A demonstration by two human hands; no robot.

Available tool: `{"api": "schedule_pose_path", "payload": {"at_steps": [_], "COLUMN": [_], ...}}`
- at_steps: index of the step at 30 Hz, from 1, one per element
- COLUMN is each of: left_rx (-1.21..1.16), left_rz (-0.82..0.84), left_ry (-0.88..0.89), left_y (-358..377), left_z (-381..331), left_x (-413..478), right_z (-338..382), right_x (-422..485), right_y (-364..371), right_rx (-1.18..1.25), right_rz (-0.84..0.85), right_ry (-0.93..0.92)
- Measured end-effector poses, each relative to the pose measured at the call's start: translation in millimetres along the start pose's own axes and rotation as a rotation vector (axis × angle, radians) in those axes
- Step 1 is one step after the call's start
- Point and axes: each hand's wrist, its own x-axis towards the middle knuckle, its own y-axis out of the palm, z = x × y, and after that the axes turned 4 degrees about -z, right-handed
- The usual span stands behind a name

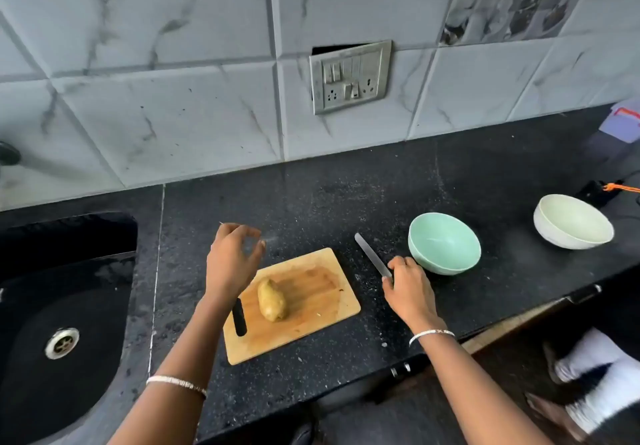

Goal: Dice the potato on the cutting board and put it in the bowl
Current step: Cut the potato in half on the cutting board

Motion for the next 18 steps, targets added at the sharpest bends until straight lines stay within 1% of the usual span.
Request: {"api": "schedule_pose_path", "payload": {"at_steps": [2, 5, 8, 11, 13, 16, 18], "left_rx": [-0.013, -0.019, -0.033, -0.047, -0.053, -0.064, -0.066], "left_rz": [-0.011, 0.019, 0.003, -0.024, -0.030, -0.018, -0.009], "left_ry": [-0.056, -0.096, -0.133, -0.151, -0.159, -0.159, -0.149], "left_y": [4, 10, 10, 9, 7, 2, -1], "left_z": [0, 7, 13, 17, 18, 20, 23], "left_x": [-10, -30, -37, -44, -47, -48, -47], "right_z": [-5, -13, -15, -10, -2, 15, 28], "right_x": [-3, -8, -5, -7, -7, -6, -7], "right_y": [4, 18, 27, 30, 30, 23, 16], "right_rx": [-0.089, -0.190, -0.172, -0.142, -0.045, 0.238, 0.378], "right_rz": [-0.017, -0.037, -0.078, -0.098, -0.137, -0.184, -0.192], "right_ry": [0.068, 0.080, 0.078, 0.113, 0.129, 0.146, 0.108]}}
